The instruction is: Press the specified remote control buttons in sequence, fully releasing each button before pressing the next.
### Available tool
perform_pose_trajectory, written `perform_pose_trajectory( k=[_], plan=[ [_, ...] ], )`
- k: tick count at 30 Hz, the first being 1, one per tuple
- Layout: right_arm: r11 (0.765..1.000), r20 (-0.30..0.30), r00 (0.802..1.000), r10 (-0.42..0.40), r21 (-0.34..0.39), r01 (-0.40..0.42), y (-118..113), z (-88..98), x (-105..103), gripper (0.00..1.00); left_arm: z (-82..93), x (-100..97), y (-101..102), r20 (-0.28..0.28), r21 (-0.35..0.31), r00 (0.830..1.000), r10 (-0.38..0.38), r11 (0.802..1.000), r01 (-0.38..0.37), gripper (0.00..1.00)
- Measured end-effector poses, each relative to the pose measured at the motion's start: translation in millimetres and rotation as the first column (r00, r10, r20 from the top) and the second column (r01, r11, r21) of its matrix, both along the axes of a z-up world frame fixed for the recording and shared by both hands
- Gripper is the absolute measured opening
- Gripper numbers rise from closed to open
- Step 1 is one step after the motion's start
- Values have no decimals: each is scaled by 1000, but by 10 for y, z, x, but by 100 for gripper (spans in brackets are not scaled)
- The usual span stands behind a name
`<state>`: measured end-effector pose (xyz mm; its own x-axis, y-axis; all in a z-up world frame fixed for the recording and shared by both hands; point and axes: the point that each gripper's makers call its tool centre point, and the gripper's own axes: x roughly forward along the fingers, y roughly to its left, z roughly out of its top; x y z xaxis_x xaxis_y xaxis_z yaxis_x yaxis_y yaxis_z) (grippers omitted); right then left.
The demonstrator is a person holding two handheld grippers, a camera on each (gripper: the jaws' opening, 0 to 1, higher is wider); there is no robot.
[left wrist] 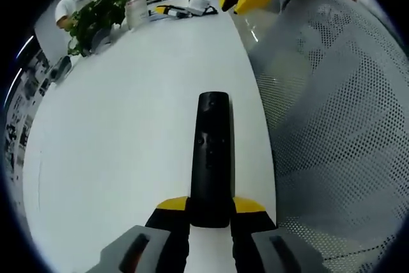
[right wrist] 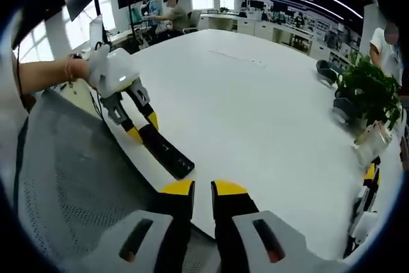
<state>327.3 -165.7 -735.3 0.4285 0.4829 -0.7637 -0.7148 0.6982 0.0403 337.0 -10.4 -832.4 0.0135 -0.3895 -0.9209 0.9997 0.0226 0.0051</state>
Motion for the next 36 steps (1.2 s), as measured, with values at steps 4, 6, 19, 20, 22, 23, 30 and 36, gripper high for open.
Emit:
perform_pose_trajectory(
  k=[4, 6, 19, 20, 22, 23, 30, 36],
  plan=[
    [996, -55, 995, 89, -17, -90, 101, -60, -100, 7, 1, -87, 6, 2, 27, 1000, -17, 999, 17, 24],
    [987, -64, 987, 145, -53, -149, 138, -110, -101, 4, 2, -108, 9, 4, 35, 1000, -14, 999, 14, 24],
    [913, -164, 912, 375, -102, -394, 495, -479, -66, 0, 0, -187, 30, 3, 33, 999, 32, 999, -32, 24],
    [910, -173, 909, 380, -104, -400, 500, -512, -66, 0, -1, -184, 29, 2, 29, 999, 34, 999, -34, 24],
    [903, -195, 902, 384, -124, -411, 491, -594, -54, 0, -2, -184, 28, 5, 22, 1000, 31, 999, -31, 24],
    [900, -206, 900, 384, -135, -415, 480, -630, -50, 0, -2, -181, 25, 5, 22, 999, 36, 999, -36, 24],
    [870, -244, 874, 419, -169, -464, 513, -786, -44, 0, 1, -175, 39, -1, -28, 999, 46, 999, -46, 24],
    [844, -250, 857, 450, -196, -500, 576, -853, -21, 0, -1, -177, 25, 0, -32, 999, 44, 999, -44, 24]
  ],
)
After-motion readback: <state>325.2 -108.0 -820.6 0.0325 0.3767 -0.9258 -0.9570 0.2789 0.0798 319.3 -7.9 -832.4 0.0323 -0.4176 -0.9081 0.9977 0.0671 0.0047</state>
